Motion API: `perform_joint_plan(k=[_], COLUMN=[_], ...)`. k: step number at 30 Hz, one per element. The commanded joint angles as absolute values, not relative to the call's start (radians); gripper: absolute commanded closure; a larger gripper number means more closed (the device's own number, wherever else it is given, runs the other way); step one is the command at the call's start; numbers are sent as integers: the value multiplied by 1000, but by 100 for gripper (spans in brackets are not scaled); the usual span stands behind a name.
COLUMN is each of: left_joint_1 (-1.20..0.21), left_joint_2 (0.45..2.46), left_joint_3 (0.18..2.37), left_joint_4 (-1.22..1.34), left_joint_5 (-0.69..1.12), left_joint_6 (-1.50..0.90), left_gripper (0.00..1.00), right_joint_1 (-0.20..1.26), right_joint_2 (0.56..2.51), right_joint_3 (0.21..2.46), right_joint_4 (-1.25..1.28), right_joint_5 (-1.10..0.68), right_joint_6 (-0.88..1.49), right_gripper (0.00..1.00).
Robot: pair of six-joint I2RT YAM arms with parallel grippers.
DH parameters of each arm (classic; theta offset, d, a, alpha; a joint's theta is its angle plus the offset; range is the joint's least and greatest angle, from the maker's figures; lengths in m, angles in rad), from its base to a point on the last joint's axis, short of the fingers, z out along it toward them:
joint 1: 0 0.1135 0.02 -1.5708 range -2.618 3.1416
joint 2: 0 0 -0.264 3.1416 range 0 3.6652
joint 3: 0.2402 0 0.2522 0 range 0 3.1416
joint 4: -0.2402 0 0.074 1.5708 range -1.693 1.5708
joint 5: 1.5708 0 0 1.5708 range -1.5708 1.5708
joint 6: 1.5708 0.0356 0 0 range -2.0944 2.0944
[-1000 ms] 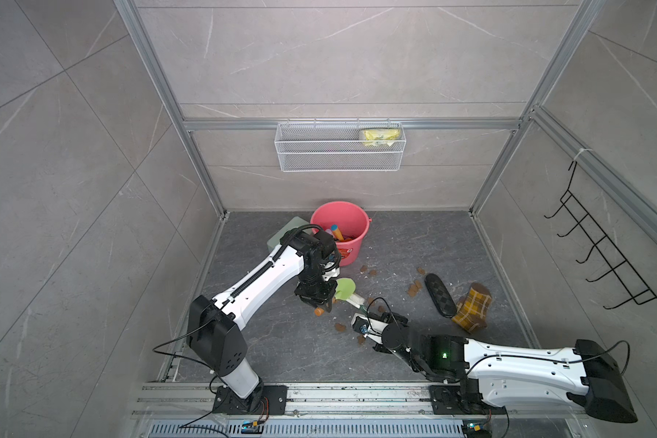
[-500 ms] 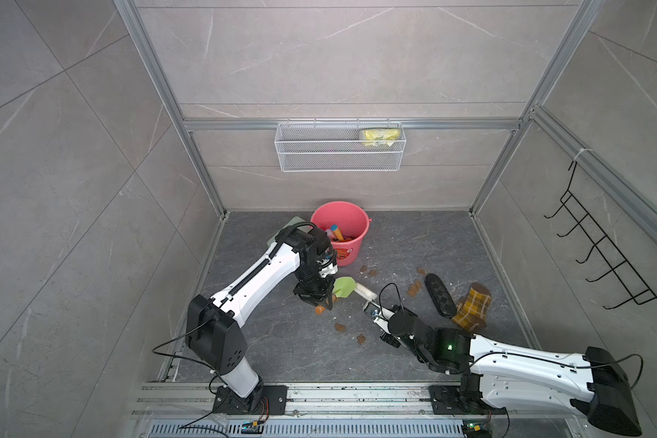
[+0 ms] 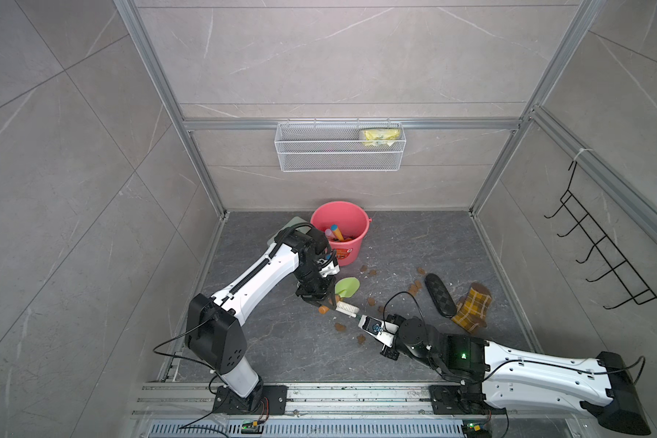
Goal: Brush the soil off the hand trowel and place it into the bucket
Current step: Brush off the soil from the hand trowel.
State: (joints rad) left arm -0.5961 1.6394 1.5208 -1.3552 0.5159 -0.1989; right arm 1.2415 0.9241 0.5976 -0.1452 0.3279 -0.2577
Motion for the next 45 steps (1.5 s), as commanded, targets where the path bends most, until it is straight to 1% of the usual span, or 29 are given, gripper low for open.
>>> perform_joint_plan(k=[1,4,9,14,19,23,28,31,40,45], left_joint_1=[-601,-601,-600,-597,-599,-604,-628,-635,-634,-629], left_joint_2=[1617,1617,1617,1616,1625,1632,1643,1645,1638,1634], left_joint_3=[1522,1532,1552,1563,1562,1549,1545,1545,1545,1547], left_joint_4=[-1370,-1372,-1373,-1370,-1371,-1371,-1377,-1378,-1368,-1361], left_joint_5=[530,517,507,493,452,436,423,419,426,414], left_joint_6=[-206,-205,-208,-214,-215,-204,-192,-193,-196,-200], left_gripper=[100,100,100,100,100,100,100,100,100,100], right_joint_1=[1238,1216,1192,1195,1232,1233,1224,1202,1167,1167], right_joint_2=[948,975,992,980,936,905,960,994,1053,963], right_joint_3=[618,621,608,607,621,631,658,669,657,627], right_joint_4=[-120,-145,-180,-213,-201,-177,-170,-161,-166,-207], right_joint_5=[409,447,442,345,269,286,372,394,380,290], right_joint_6=[-238,-206,-165,-175,-200,-199,-207,-190,-126,-126], right_gripper=[100,100,100,100,100,100,100,100,100,100])
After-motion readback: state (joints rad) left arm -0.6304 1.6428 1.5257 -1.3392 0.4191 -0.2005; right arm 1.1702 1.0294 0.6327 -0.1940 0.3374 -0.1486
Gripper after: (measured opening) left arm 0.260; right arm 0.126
